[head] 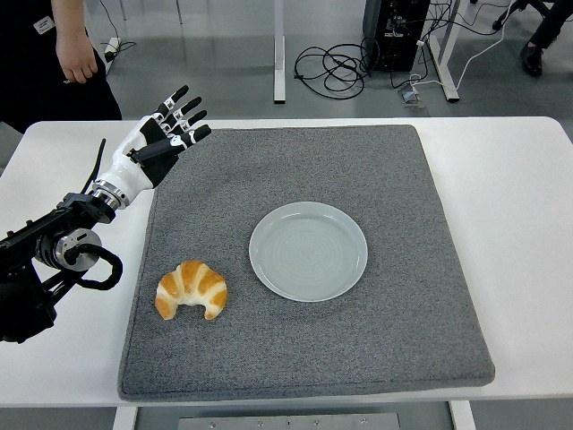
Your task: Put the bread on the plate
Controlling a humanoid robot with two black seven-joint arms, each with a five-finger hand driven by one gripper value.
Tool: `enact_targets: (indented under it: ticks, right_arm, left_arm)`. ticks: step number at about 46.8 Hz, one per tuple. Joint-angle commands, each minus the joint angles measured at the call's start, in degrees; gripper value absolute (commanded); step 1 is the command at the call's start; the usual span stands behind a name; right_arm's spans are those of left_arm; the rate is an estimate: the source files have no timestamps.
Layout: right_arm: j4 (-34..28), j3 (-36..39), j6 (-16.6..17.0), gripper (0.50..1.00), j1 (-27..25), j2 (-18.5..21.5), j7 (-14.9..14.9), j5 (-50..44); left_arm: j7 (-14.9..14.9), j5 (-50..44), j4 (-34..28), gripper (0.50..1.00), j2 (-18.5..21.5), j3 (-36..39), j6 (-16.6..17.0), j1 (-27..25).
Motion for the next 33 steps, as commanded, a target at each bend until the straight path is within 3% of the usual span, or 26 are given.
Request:
enact_targets:
  ticks: [1,21,33]
  right_arm:
    - [0.08,0.0,0.0,1.0,0.0,0.0,0.0,0.0]
    - [-0.01,0.0,0.0,1.0,0.0,0.0,0.0,0.0]
    - [-0.01,0.0,0.0,1.0,0.0,0.0,0.0,0.0]
  left_arm:
    - [-0.09,-0.22,0.0,0.968,0.01,-0.15,0.01,0.0]
    - [-0.36,-0.04,-0.09,0.966,1.07,-0.68,0.01,-0.17]
    - [0.17,0.13,-2.28,0.963,4.06,0.11,1.85,-2.46]
